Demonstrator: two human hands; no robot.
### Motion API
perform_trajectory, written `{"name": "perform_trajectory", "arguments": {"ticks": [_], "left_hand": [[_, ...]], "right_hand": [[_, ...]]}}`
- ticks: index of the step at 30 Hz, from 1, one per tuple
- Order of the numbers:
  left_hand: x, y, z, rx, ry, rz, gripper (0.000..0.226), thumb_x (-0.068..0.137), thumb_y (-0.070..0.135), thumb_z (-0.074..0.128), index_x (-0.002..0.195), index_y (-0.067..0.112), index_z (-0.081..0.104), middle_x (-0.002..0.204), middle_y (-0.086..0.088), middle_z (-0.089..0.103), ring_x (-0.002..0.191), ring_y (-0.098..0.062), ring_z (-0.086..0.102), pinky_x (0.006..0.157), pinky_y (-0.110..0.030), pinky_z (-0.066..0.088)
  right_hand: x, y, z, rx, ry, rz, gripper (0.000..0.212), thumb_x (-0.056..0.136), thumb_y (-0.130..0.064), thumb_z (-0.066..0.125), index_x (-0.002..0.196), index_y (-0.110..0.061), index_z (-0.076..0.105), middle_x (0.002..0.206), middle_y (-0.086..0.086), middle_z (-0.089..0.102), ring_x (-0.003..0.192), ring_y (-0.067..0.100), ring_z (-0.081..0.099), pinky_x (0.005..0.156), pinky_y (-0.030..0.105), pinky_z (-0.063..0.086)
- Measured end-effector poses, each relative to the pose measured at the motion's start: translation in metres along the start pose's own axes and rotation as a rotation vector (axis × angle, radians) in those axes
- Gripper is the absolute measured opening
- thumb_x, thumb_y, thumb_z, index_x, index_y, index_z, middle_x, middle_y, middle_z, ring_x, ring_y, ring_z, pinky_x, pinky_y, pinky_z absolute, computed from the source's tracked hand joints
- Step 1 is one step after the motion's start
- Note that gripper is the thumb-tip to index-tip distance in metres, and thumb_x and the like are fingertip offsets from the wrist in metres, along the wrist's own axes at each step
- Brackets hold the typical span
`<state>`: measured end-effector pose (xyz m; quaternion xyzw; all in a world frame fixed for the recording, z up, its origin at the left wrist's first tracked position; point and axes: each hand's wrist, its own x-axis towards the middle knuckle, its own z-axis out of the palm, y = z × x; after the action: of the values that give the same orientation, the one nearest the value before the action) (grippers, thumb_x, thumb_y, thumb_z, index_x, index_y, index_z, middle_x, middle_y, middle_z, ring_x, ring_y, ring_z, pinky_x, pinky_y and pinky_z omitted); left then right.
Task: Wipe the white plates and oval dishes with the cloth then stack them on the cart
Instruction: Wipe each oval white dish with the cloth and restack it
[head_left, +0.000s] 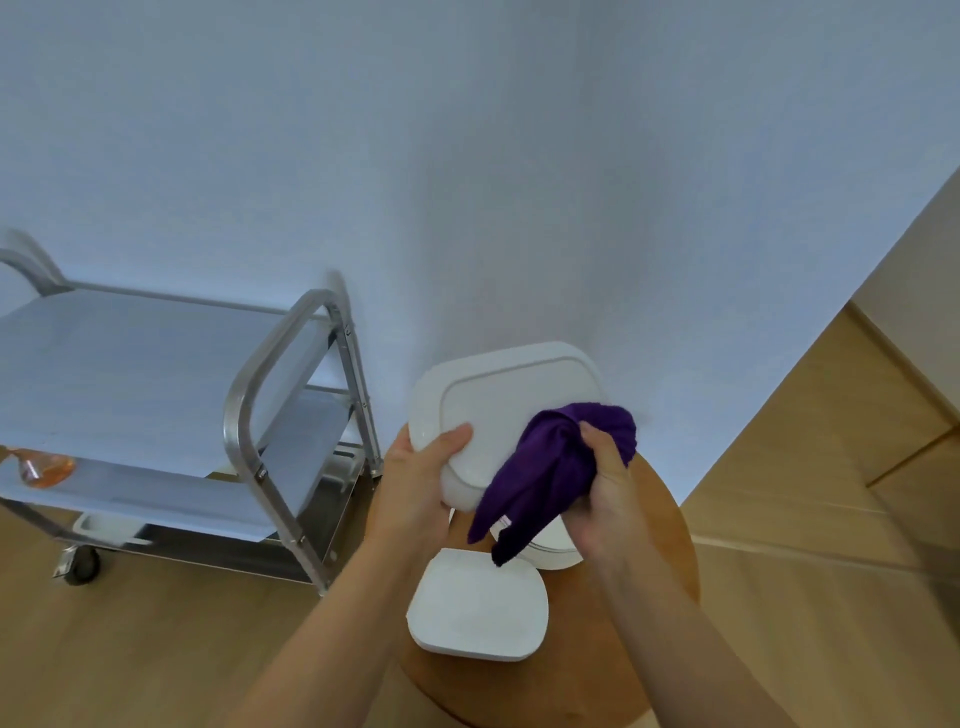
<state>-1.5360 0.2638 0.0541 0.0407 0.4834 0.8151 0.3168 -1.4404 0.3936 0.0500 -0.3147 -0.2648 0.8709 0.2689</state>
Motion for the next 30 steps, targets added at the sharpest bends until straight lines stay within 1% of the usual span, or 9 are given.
{"name": "perform_trajectory", "arguments": {"ticks": [2,4,8,12,16,21,24,27,30], "left_hand": [[0.003,0.014,-0.015,0.014,-0.155,-0.117,0.050,0.075,0.033,0.066,0.120,0.011,0.060,0.097,-0.007,0.074,0.087,-0.026,0.071,0.064,-0.035,0.058],[0.009,0.028,-0.024,0.006,-0.292,-0.366,0.063,0.073,0.048,0.065,0.121,0.007,0.064,0.098,-0.015,0.072,0.086,-0.031,0.069,0.069,-0.040,0.058],[0.010,0.022,-0.009,0.232,-0.320,-0.594,0.052,0.068,0.035,0.074,0.112,0.008,0.069,0.107,-0.016,0.071,0.090,-0.030,0.070,0.074,-0.040,0.057],[0.009,0.007,-0.002,0.098,-0.258,-0.399,0.046,0.075,0.026,0.068,0.116,0.004,0.063,0.105,-0.018,0.071,0.088,-0.030,0.071,0.066,-0.037,0.058],[0.015,0.012,0.005,-0.090,-0.144,-0.208,0.057,0.077,0.028,0.065,0.128,0.004,0.056,0.112,-0.017,0.069,0.095,-0.031,0.069,0.067,-0.037,0.058],[0.012,0.015,0.000,-0.057,-0.079,-0.102,0.054,0.074,0.034,0.067,0.122,0.011,0.058,0.113,-0.013,0.069,0.099,-0.029,0.068,0.069,-0.037,0.058],[0.005,0.014,-0.004,0.030,-0.088,-0.042,0.053,0.071,0.038,0.067,0.118,0.014,0.060,0.112,-0.009,0.070,0.101,-0.026,0.068,0.072,-0.034,0.057],[-0.005,0.013,-0.004,0.142,-0.116,-0.046,0.061,0.065,0.046,0.070,0.117,0.015,0.062,0.109,-0.008,0.072,0.100,-0.026,0.068,0.073,-0.034,0.057],[-0.015,0.013,0.005,0.244,-0.148,-0.005,0.053,0.062,0.051,0.071,0.107,0.023,0.067,0.100,-0.005,0.074,0.091,-0.024,0.071,0.067,-0.032,0.057]], "right_hand": [[0.001,-0.018,-0.006,-0.110,-0.001,0.033,0.028,0.071,-0.015,0.071,0.097,-0.009,0.064,0.088,0.010,0.072,0.071,0.020,0.070,0.061,0.031,0.056],[0.001,-0.034,-0.009,-0.293,-0.041,0.043,0.028,0.065,-0.013,0.074,0.091,-0.009,0.065,0.077,0.009,0.070,0.063,0.020,0.069,0.053,0.029,0.054],[0.000,-0.036,0.001,-0.450,-0.043,-0.019,0.020,0.073,-0.007,0.072,0.091,-0.009,0.066,0.074,0.007,0.071,0.059,0.019,0.068,0.050,0.027,0.052],[-0.007,-0.021,0.007,-0.697,0.082,-0.221,0.051,0.078,-0.030,0.072,0.125,-0.024,0.051,0.101,-0.003,0.067,0.085,0.015,0.067,0.073,0.033,0.057],[-0.024,0.021,0.003,-0.857,-0.006,-0.408,0.082,0.081,-0.036,0.070,0.145,-0.038,0.019,0.116,-0.021,0.050,0.094,-0.001,0.057,0.073,0.013,0.052],[-0.029,0.031,-0.001,-0.782,-0.033,-0.379,0.068,0.081,-0.028,0.071,0.138,-0.029,0.034,0.110,-0.018,0.055,0.094,0.006,0.061,0.068,0.015,0.054],[-0.030,0.016,-0.001,-0.752,0.083,-0.550,0.047,0.085,-0.018,0.066,0.127,-0.029,0.048,0.104,-0.013,0.061,0.092,0.009,0.062,0.065,0.015,0.052],[-0.032,-0.001,0.014,-0.786,0.035,-0.730,0.045,0.085,-0.028,0.059,0.126,-0.037,0.045,0.116,-0.017,0.057,0.103,0.001,0.057,0.084,0.022,0.053],[-0.024,-0.012,0.035,-1.054,-0.147,-0.786,0.057,0.084,-0.034,0.050,0.140,-0.032,0.037,0.147,-0.007,0.037,0.134,0.010,0.036,0.110,0.032,0.035]]}}
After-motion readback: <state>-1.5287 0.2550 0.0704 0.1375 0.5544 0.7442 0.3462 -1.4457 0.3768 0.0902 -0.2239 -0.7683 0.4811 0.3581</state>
